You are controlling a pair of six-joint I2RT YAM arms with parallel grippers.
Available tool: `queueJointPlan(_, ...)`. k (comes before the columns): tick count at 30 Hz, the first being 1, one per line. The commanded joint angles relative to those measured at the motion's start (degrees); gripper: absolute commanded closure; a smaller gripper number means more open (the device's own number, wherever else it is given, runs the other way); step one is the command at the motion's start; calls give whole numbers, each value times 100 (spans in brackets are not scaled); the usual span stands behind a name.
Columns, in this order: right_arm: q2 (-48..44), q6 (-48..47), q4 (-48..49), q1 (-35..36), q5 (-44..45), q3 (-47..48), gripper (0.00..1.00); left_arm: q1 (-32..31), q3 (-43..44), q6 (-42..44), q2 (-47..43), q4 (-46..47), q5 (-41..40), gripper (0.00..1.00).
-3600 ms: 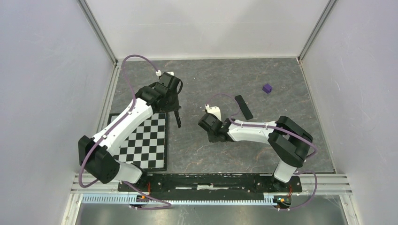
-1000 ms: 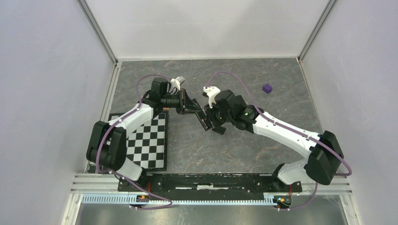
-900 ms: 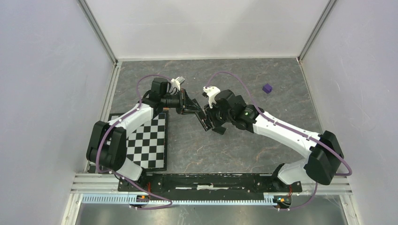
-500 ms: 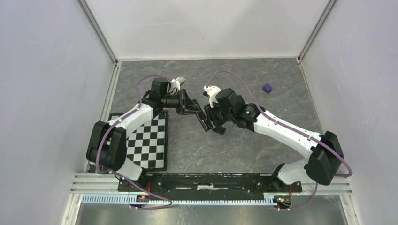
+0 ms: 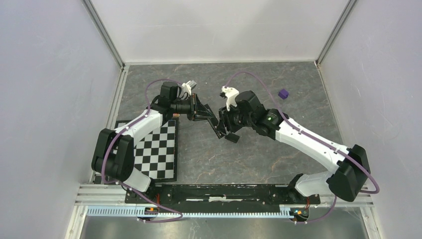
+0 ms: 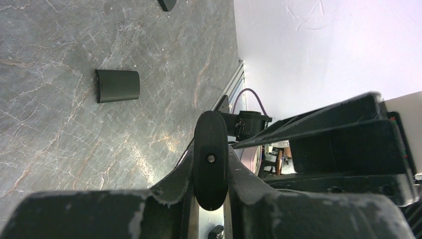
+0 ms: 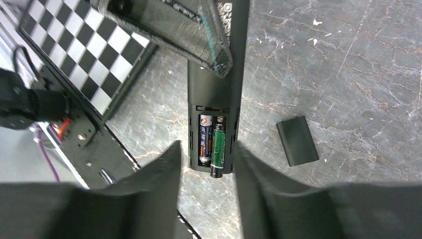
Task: Load the batteries into the remote control
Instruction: Load the battery into the remote control.
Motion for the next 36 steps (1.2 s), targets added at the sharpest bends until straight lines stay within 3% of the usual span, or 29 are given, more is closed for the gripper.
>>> queueJointPlan(1, -471, 642, 359, -196, 244, 124, 47, 32, 256, -216, -26, 157, 184, 98)
queueJointPlan(7, -1541, 2422, 1773, -553, 636, -1024, 16, 55, 249, -887, -163, 513, 101, 98)
queueJointPlan(15, -2251, 3972, 2927, -636, 1227, -1746, 2, 179, -16, -3148, -537, 2323, -314, 98)
queueJointPlan(19, -2422, 4696, 3773, -678, 1306, -2215, 2, 197, 9, -3810, -684, 2777, -592, 98)
queueJointPlan(24, -2532, 5105, 4511, -719, 1422, -2490, 2, 204, 182, -4034, -793, 2841, -756, 98)
queueJointPlan(30, -2315, 5502, 4765, -889, 1060, -2436, 2, 204, 219, -4234, -866, 3097, -800, 98)
queueJointPlan(36, -2082, 5776, 5012, -964, 795, -2378, 25, 204, 164, -4474, -952, 3278, -822, 98)
